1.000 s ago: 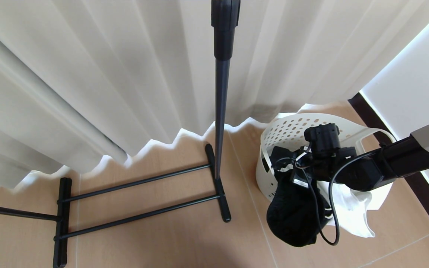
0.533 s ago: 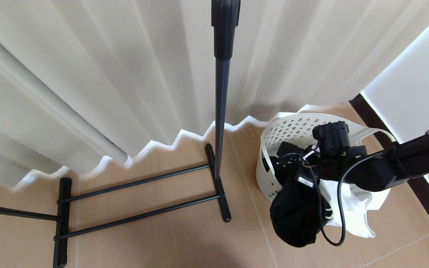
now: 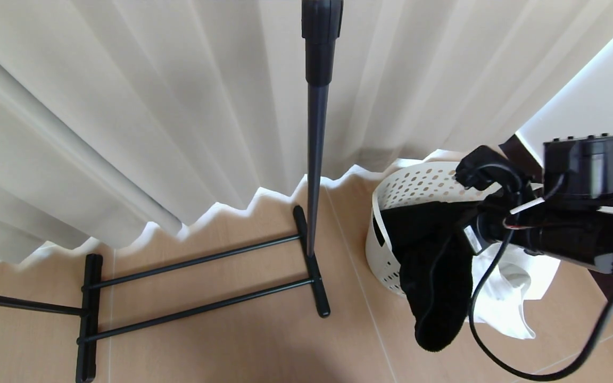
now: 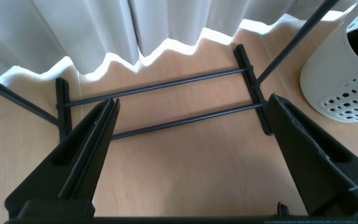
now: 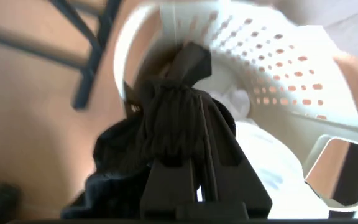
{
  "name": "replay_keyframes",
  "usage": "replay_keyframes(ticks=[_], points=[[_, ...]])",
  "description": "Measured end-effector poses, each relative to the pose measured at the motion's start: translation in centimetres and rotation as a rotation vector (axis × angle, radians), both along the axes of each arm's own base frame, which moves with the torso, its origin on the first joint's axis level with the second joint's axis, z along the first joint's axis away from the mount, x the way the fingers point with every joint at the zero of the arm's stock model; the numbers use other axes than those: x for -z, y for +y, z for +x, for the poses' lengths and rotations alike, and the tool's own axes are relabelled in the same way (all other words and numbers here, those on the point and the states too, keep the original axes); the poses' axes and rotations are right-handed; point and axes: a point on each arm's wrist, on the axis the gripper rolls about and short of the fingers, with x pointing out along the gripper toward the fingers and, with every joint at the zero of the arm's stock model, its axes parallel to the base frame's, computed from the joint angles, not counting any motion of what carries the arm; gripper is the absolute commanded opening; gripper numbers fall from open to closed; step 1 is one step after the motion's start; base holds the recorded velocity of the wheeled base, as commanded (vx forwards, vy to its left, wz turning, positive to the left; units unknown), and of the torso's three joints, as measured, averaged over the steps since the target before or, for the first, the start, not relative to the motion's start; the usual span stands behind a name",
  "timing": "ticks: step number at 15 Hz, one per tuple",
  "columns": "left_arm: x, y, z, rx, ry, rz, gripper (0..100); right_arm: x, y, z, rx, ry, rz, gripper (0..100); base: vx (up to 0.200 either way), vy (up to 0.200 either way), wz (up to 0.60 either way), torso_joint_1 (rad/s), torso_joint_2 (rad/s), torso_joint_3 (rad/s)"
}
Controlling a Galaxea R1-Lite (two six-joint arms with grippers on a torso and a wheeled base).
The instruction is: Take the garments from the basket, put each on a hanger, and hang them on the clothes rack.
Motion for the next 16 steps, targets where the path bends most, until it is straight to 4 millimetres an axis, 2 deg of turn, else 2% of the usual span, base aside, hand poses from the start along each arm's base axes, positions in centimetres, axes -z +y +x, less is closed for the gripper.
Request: replay_keyframes(ticks=[3, 5, 7, 10, 16], points=[[0.0, 0.0, 0.0, 0.003, 0.000, -0.001, 100, -3.2, -0.5, -3.7, -0.009, -0.115, 0.128, 0, 0.000, 0.000, 0.00, 0.000, 0.00, 0.000], [0.0, 0.0, 0.0, 0.003, 0.001, -0.003, 100, -3.2, -0.9, -5.6, -0.030, -0.170, 0.166, 0, 0.000, 0.000, 0.00, 0.000, 0.00, 0.000], [0.0, 0.0, 0.0, 0.004, 0.001, -0.009, 100, -3.1, -0.9, -6.7, -0.058, -0.235, 0.202, 0, 0.000, 0.000, 0.00, 0.002, 0.00, 0.122], [0.0, 0.0, 0.0, 0.004, 0.001, -0.012, 100, -2.9, -0.9, -6.8, -0.058, -0.241, 0.220, 0, 0.000, 0.000, 0.00, 0.001, 0.00, 0.185], [0.0, 0.0, 0.0, 0.003, 0.000, -0.012, 100, -2.0, -0.8, -5.7, -0.037, -0.234, 0.208, 0, 0.000, 0.000, 0.00, 0.002, 0.00, 0.196]])
